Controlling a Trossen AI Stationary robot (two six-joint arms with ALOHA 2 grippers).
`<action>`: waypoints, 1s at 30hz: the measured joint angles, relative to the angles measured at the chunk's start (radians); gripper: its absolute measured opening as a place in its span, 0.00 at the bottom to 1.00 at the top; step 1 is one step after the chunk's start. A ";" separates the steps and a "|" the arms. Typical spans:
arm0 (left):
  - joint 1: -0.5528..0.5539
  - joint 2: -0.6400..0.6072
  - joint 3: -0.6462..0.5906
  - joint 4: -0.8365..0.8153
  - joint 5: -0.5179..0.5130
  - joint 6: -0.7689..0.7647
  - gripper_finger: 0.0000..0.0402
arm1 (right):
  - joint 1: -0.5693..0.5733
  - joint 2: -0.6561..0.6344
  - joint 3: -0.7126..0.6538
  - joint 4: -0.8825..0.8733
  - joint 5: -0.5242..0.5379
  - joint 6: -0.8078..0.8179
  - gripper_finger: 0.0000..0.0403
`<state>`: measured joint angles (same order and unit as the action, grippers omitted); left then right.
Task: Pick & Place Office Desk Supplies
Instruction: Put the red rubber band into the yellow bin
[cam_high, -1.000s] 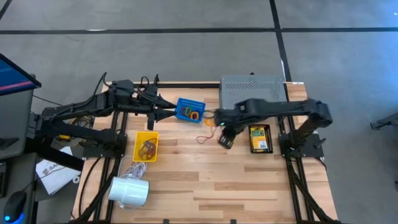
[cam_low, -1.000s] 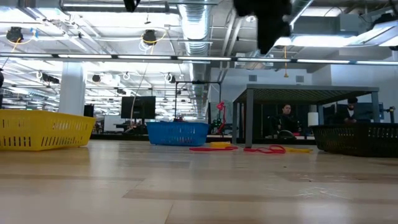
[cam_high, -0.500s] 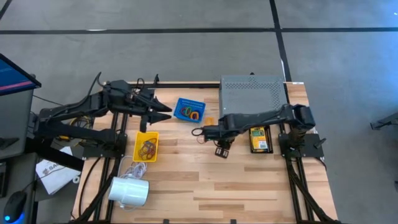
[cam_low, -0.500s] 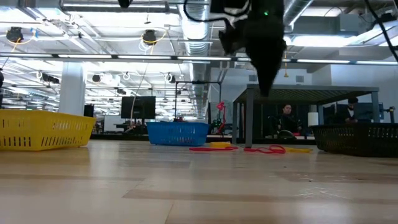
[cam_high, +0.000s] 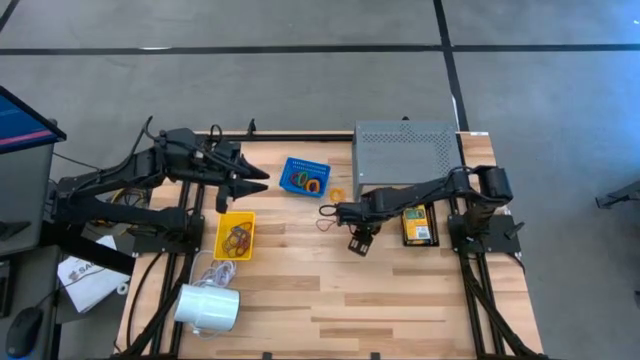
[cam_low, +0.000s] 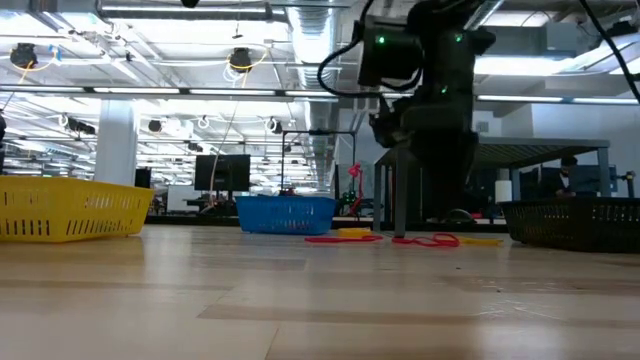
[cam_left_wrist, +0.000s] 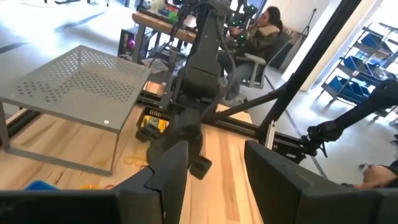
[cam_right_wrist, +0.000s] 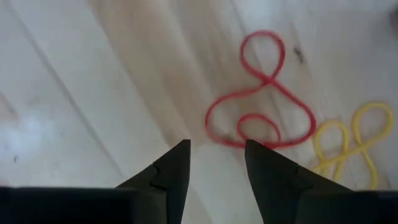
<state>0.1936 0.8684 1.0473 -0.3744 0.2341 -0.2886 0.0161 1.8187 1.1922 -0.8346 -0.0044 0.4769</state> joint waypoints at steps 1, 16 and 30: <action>0.000 0.000 0.000 -0.001 0.000 0.000 0.38 | -0.007 0.000 -0.005 0.015 0.000 0.002 0.37; 0.000 0.006 0.000 -0.008 0.000 -0.004 0.38 | -0.066 0.001 -0.135 0.162 -0.029 0.014 0.36; 0.000 0.006 0.000 -0.008 -0.001 -0.004 0.38 | -0.065 -0.001 -0.150 0.173 -0.028 0.021 0.02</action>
<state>0.1936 0.8742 1.0473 -0.3820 0.2333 -0.2928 -0.0494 1.8175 1.0420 -0.6615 -0.0329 0.4984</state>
